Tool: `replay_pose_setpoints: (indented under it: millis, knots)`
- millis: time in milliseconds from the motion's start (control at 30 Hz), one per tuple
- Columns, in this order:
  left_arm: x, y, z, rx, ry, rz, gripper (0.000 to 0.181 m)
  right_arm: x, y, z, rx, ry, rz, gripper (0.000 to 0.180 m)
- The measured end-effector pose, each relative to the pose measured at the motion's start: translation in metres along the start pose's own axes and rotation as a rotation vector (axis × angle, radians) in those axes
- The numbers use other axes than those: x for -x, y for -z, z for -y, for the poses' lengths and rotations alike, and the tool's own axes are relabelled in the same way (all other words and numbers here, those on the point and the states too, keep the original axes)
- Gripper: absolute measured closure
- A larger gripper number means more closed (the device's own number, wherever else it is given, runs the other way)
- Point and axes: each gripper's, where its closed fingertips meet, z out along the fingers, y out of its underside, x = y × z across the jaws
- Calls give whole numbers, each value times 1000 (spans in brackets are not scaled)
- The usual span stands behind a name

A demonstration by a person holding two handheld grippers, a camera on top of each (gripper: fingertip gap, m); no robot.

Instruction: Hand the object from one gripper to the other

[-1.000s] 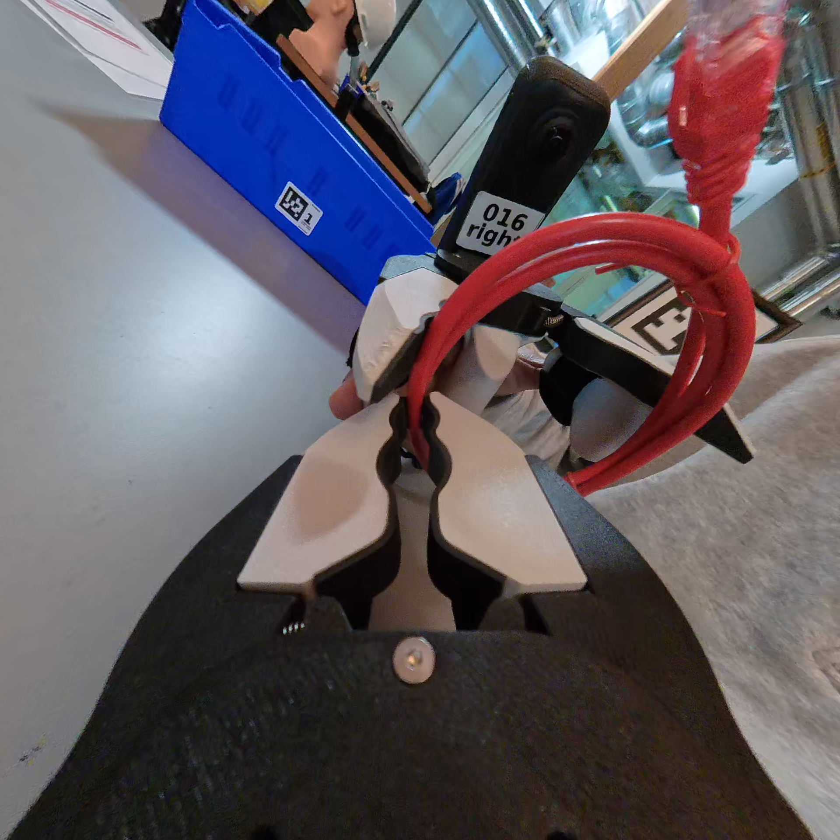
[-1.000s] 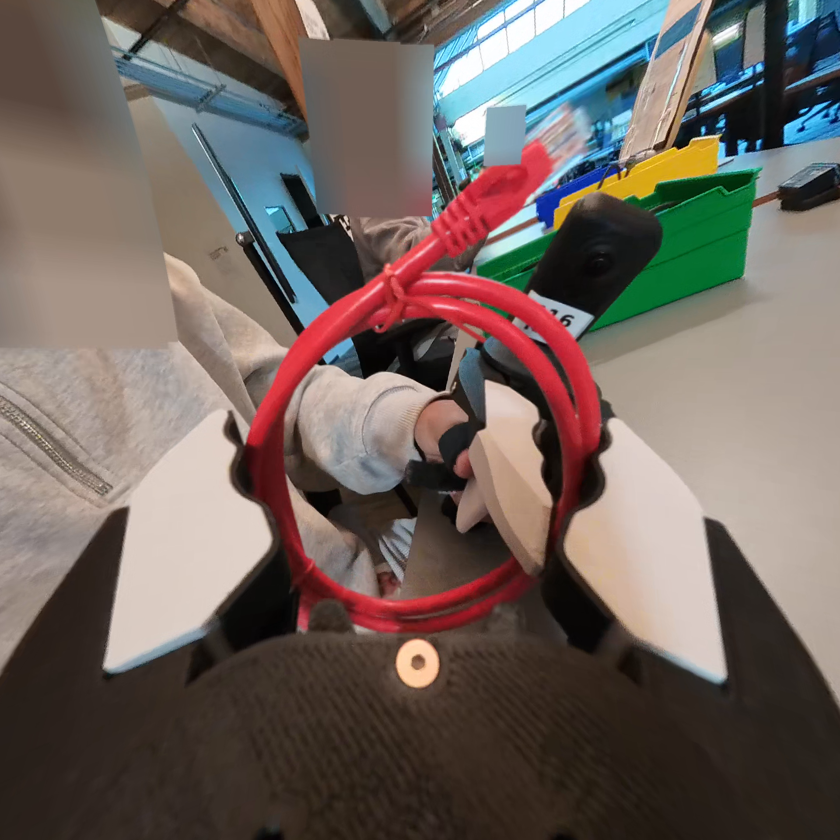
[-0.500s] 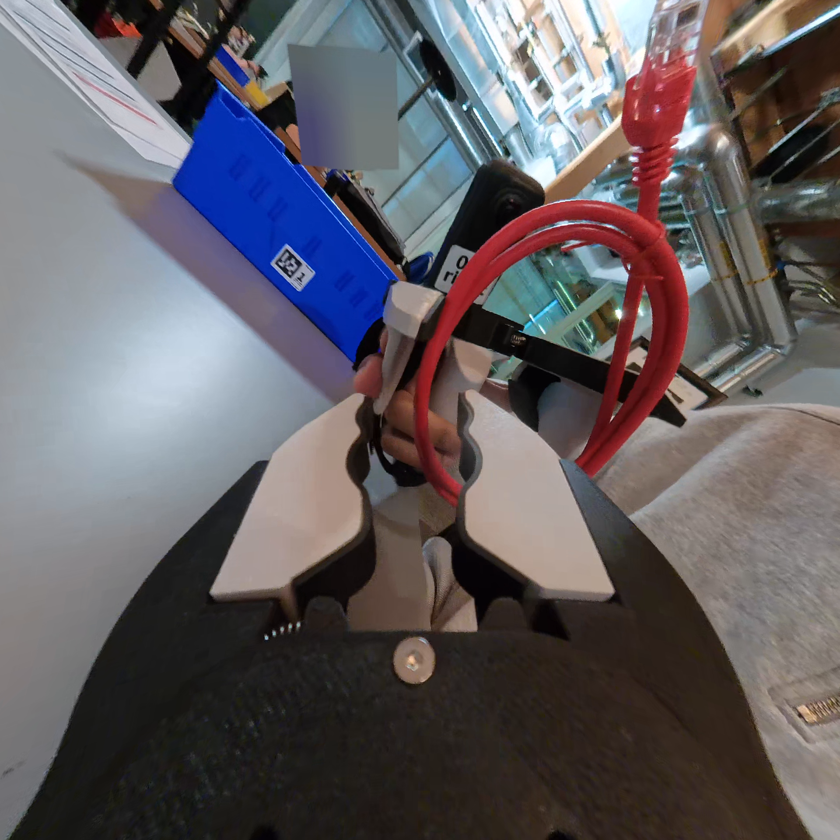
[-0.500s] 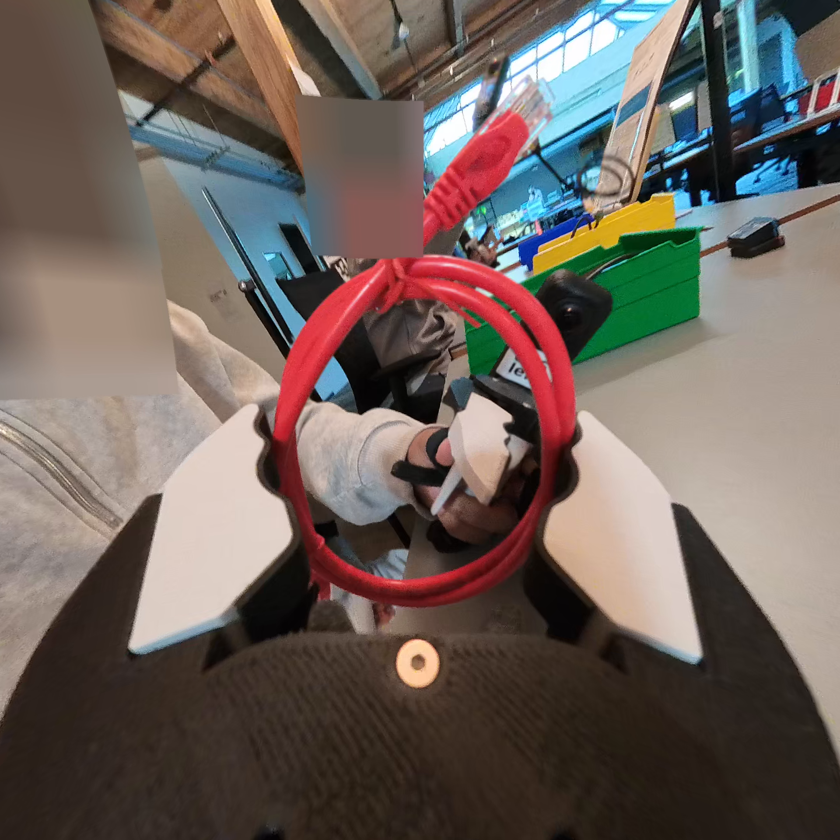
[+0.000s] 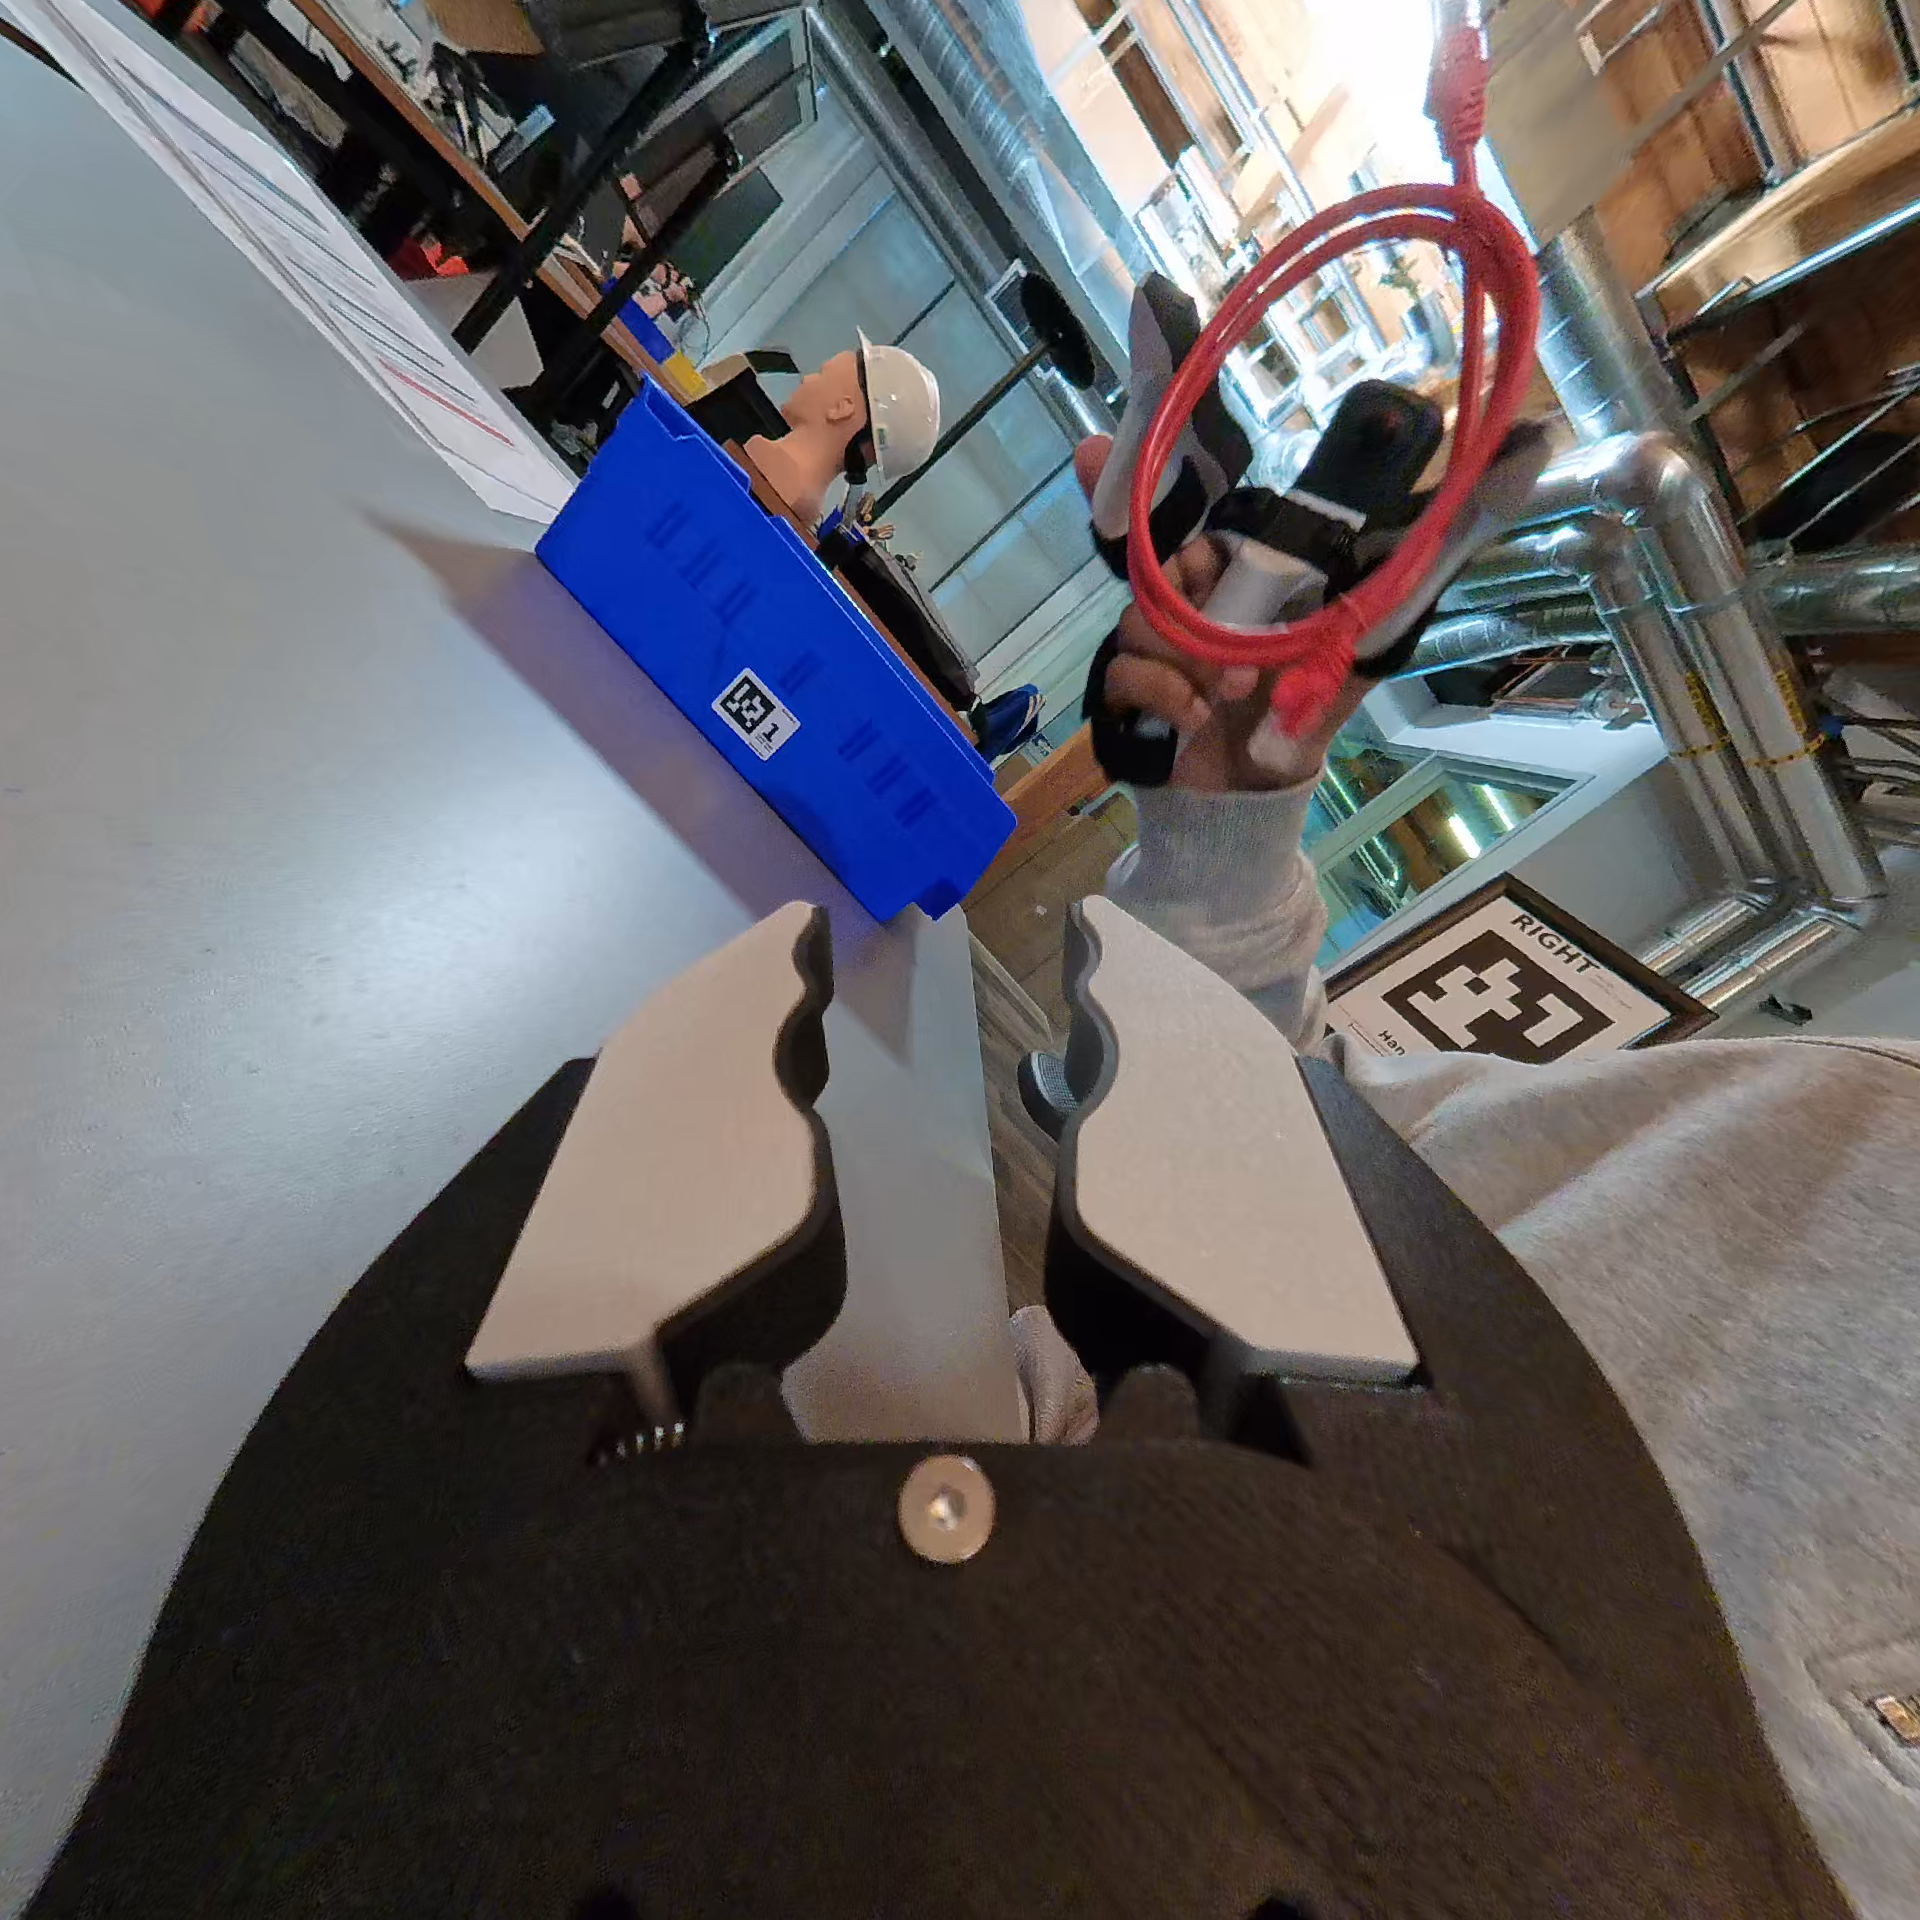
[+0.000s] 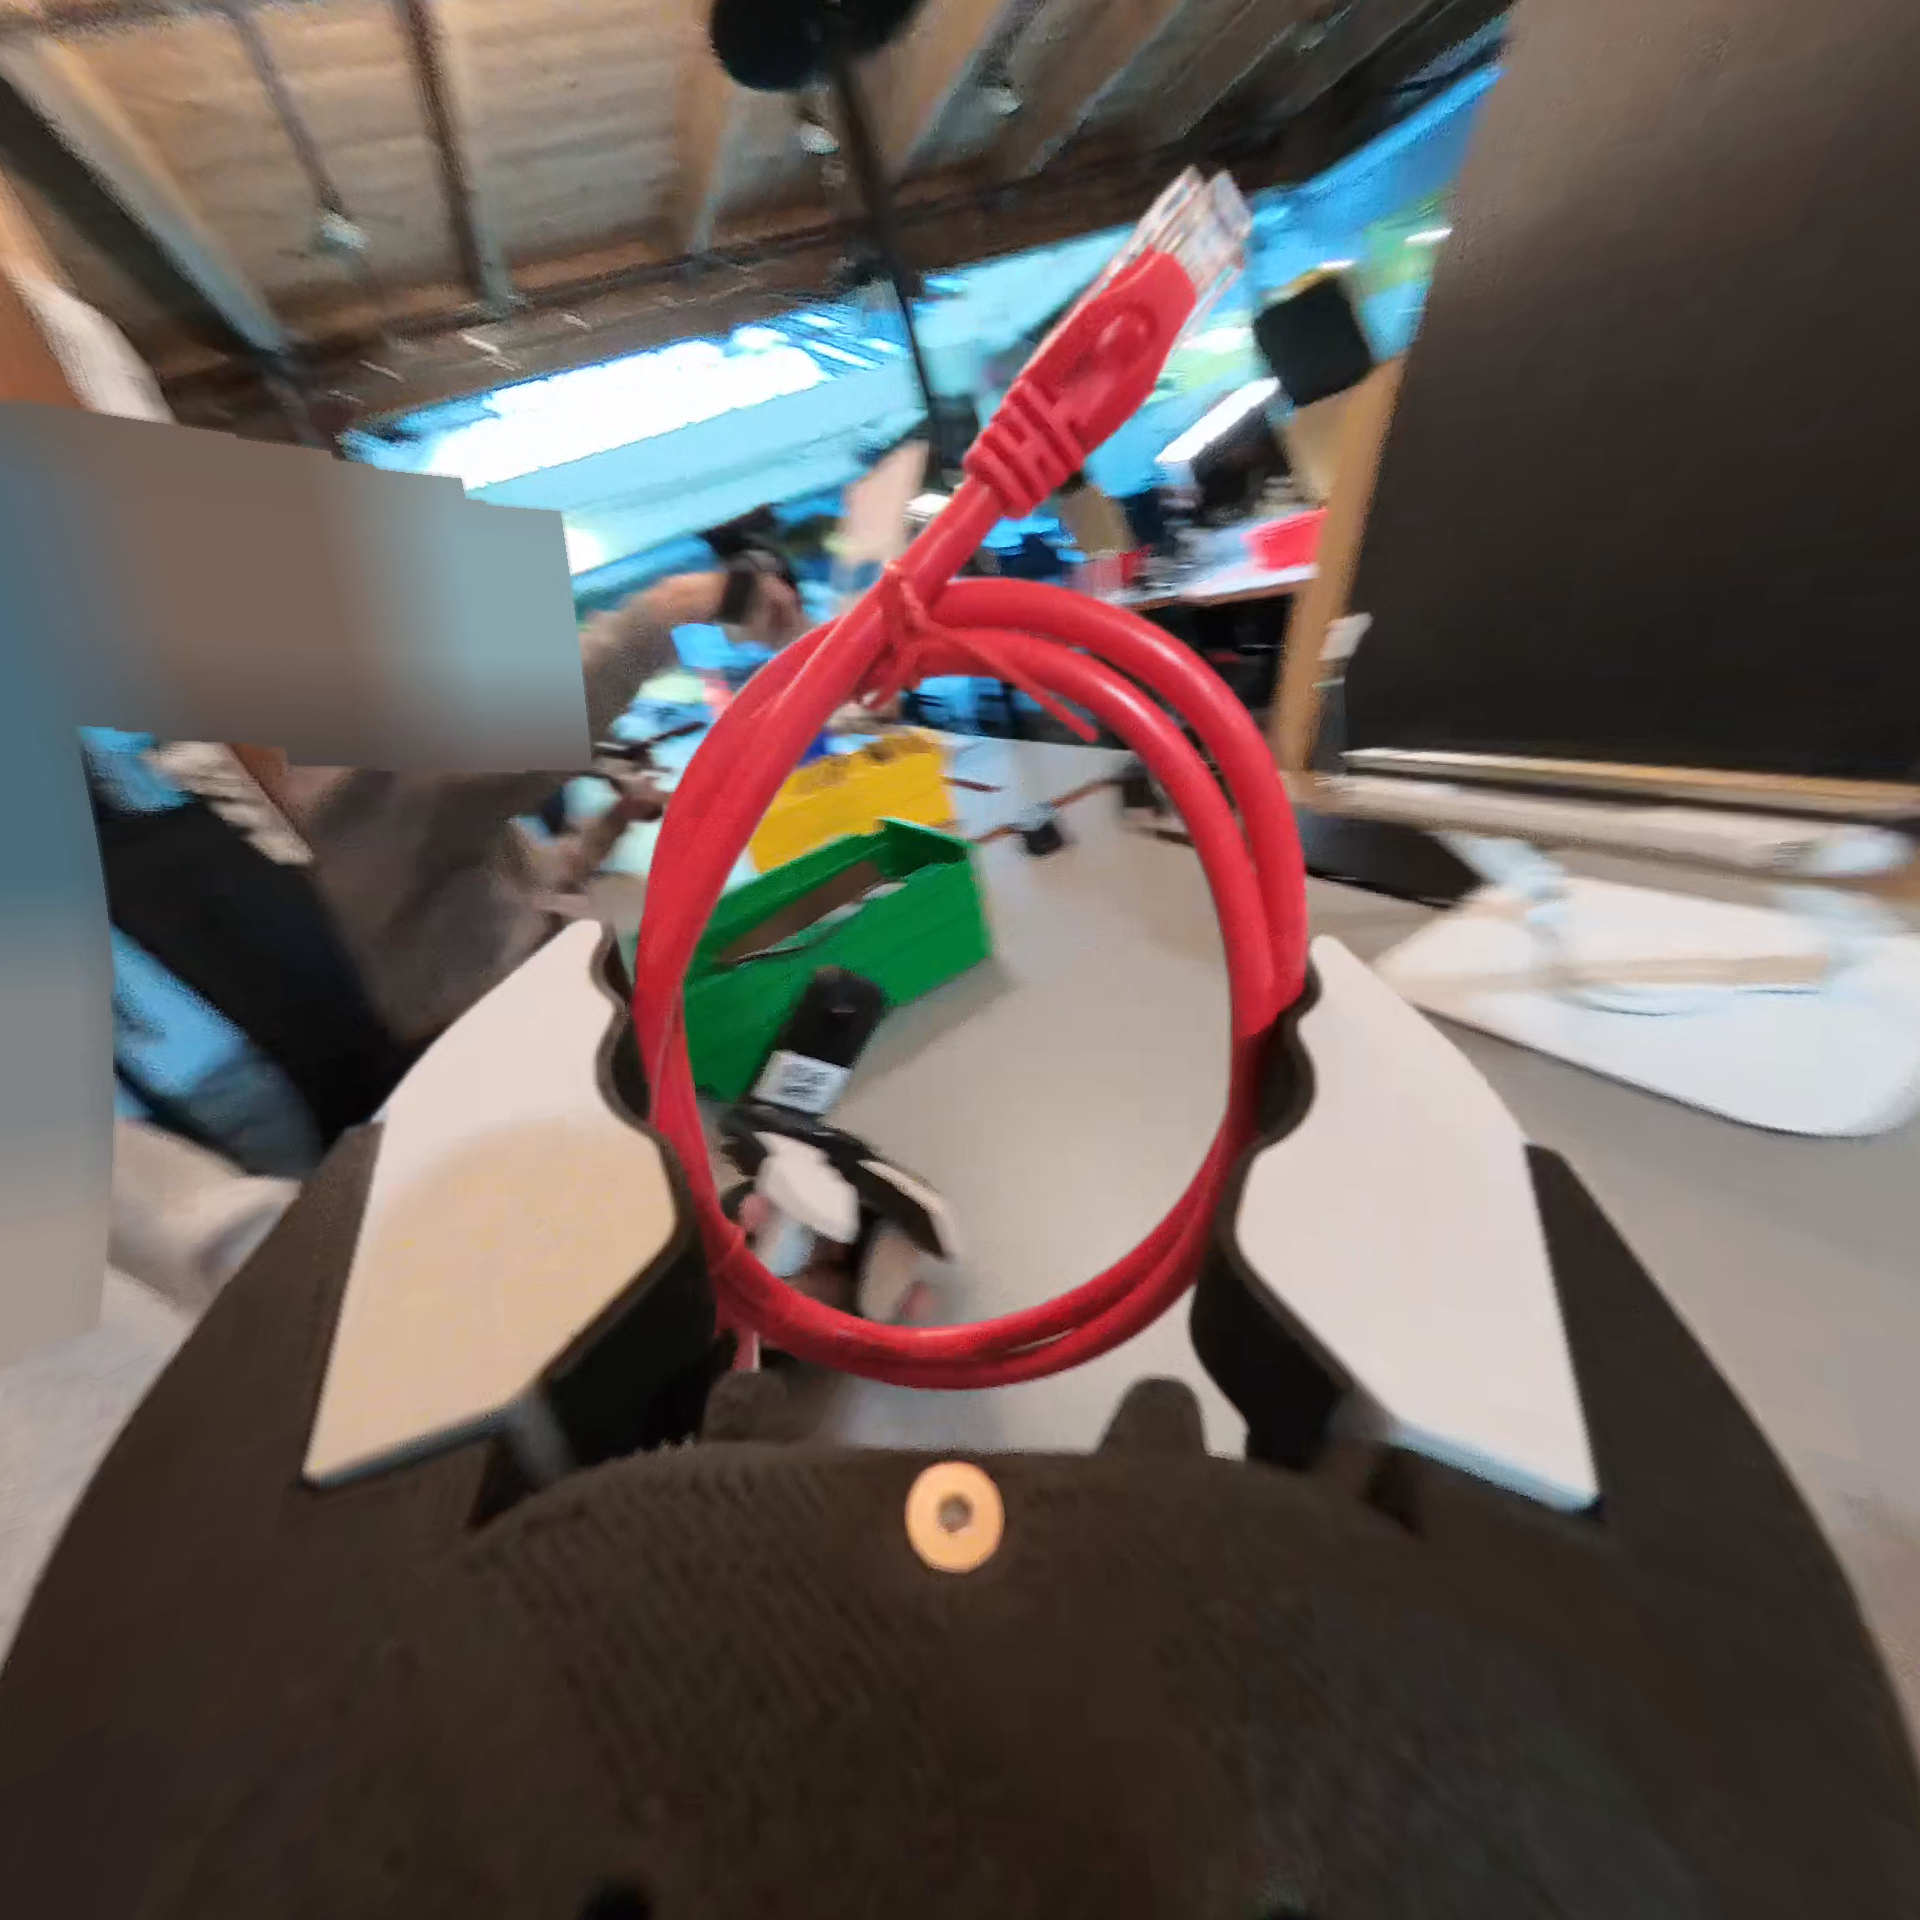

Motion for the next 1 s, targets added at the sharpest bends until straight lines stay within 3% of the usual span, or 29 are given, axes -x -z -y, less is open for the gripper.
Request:
replay_pose_setpoints:
  millis: [167, 300, 367, 533, 633, 800, 900, 1000]
  knots:
    - [0, -3, -6, 30, -13, 5, 139, -94, 100, 30, 184, 176, -574, 60]
    - [-1, -5, -8, 37, -12, 2, 140, -180, 213, -9, 540, 132, -1073, 60]
    - [-1, -6, -9, 41, -16, 4, 140, -198, 247, -38, 695, 44, -1159, 58]
    - [-1, -6, -10, 49, -19, 9, 141, -221, 275, -95, 913, -92, -1193, 47]
    - [-1, -6, -10, 48, -21, 9, 142, -222, 273, -91, 910, -71, -1209, 44]
    - [0, -5, -9, 43, -12, 7, 142, -204, 234, -37, 648, 58, -1128, 47]
    - [0, -5, -8, 39, -10, 8, 142, -168, 183, -2, 457, 129, -957, 57]
    - [0, -5, -7, 37, -14, 13, 142, -113, 115, 20, 256, 177, -681, 72]
